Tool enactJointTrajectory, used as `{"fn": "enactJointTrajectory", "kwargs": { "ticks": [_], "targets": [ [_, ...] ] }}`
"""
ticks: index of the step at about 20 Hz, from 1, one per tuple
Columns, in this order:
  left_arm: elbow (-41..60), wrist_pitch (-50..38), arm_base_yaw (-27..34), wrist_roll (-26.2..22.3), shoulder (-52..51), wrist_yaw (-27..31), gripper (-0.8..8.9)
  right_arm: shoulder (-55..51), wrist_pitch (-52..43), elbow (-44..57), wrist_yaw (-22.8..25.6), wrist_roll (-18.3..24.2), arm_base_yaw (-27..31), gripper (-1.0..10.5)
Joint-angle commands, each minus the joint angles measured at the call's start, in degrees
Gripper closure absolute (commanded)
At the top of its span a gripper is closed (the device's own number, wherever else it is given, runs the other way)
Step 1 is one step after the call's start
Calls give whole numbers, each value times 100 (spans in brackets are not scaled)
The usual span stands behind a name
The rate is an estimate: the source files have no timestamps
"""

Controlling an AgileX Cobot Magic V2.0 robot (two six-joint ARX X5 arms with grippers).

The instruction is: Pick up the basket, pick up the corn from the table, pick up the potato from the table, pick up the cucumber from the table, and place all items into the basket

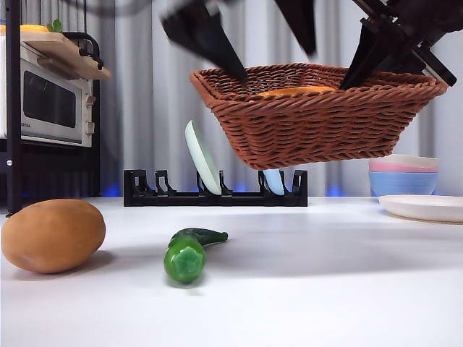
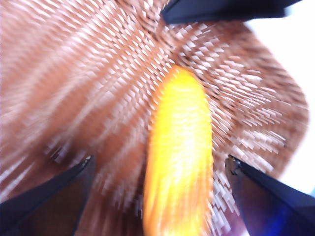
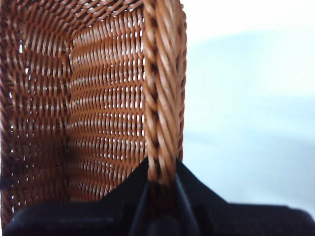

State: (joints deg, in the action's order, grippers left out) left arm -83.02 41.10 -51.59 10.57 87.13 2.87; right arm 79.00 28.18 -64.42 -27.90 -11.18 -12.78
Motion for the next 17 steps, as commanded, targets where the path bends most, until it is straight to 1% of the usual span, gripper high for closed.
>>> {"fn": "enactJointTrajectory", "kwargs": {
  "ticks": [1,2,4,7,9,12,14,17],
  "targets": [
    [28,529,-46,44,-758,92,366,-4,-168,7,-63,-101,2,963],
    [28,846,-46,133,-1064,225,366,-4,-210,7,-63,-101,2,963],
    [28,1600,-46,269,-1561,706,366,-4,-251,7,-63,-101,2,963],
    [33,2903,-44,627,-1860,1421,366,-4,-262,7,-66,-98,37,963],
    [144,3397,-44,903,-1869,1563,365,-4,-289,7,-66,-96,79,963],
    [748,3185,-37,1145,-1869,1547,364,-4,-289,7,-68,-94,195,963],
    [1357,2669,26,1198,-1869,1436,364,-4,-286,7,-72,-94,273,963],
    [2275,1775,426,1152,-1867,962,364,-4,-286,7,-70,-79,374,963]
  ]
}}
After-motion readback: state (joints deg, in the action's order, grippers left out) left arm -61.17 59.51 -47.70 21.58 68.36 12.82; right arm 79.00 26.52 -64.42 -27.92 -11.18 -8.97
